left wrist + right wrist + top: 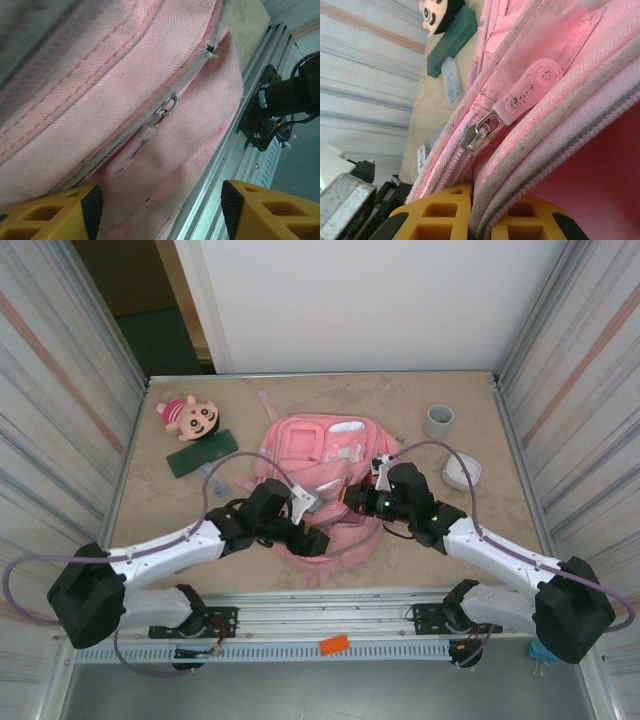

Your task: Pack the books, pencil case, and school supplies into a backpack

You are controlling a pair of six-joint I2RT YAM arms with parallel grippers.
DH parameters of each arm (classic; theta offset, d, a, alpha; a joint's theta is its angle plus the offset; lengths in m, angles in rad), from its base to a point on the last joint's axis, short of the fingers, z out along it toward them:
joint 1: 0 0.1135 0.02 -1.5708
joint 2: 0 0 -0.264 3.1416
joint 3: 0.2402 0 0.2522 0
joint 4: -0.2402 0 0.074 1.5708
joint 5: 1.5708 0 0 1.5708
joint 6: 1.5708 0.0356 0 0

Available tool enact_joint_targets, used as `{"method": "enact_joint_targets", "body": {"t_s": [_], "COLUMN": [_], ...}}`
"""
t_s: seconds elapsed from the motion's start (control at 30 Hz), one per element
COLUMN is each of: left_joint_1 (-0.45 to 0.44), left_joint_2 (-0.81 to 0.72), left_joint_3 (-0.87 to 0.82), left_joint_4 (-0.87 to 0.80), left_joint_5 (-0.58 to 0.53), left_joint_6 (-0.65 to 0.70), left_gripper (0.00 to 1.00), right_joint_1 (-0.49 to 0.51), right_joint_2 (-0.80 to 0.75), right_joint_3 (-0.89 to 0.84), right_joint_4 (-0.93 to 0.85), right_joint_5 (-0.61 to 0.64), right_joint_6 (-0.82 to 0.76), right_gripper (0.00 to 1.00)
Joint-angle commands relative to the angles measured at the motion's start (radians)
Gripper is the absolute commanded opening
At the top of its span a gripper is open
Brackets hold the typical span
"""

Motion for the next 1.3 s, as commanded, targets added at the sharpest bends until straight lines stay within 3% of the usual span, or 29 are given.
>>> {"method": "enact_joint_targets", "body": {"t_s": [0.0,0.17,0.3,0.43,0.67,1.03,1.27], "left_joint_1": [-0.014,-0.014,-0.015,-0.013,-0.020,-0.027,-0.027], "left_joint_2": [0.045,0.048,0.003,0.022,0.100,-0.039,-0.004], "left_joint_3": [0.064,0.132,0.090,0.107,0.170,0.047,0.070], "left_joint_4": [-0.009,0.013,0.091,0.033,0.024,0.158,0.146], "left_joint_5": [0.031,0.048,-0.040,-0.111,-0.020,0.021,0.062], "left_joint_6": [0.043,0.030,-0.013,-0.015,0.022,0.038,0.065], "left_gripper": [0.66,0.62,0.54,0.56,0.46,0.53,0.54], "right_joint_1": [0.022,0.024,0.025,0.026,0.026,0.025,0.025], "right_joint_2": [-0.040,-0.042,-0.045,-0.051,-0.069,-0.078,-0.087], "right_joint_3": [0.056,0.059,0.059,0.058,0.054,0.050,0.047], "right_joint_4": [0.067,0.067,0.065,0.063,0.050,0.040,0.036], "right_joint_5": [-0.030,-0.032,-0.034,-0.034,-0.024,-0.016,-0.012], "right_joint_6": [-0.036,-0.038,-0.041,-0.043,-0.051,-0.058,-0.060], "right_gripper": [0.04,0.04,0.03,0.03,0.02,0.02,0.02]}}
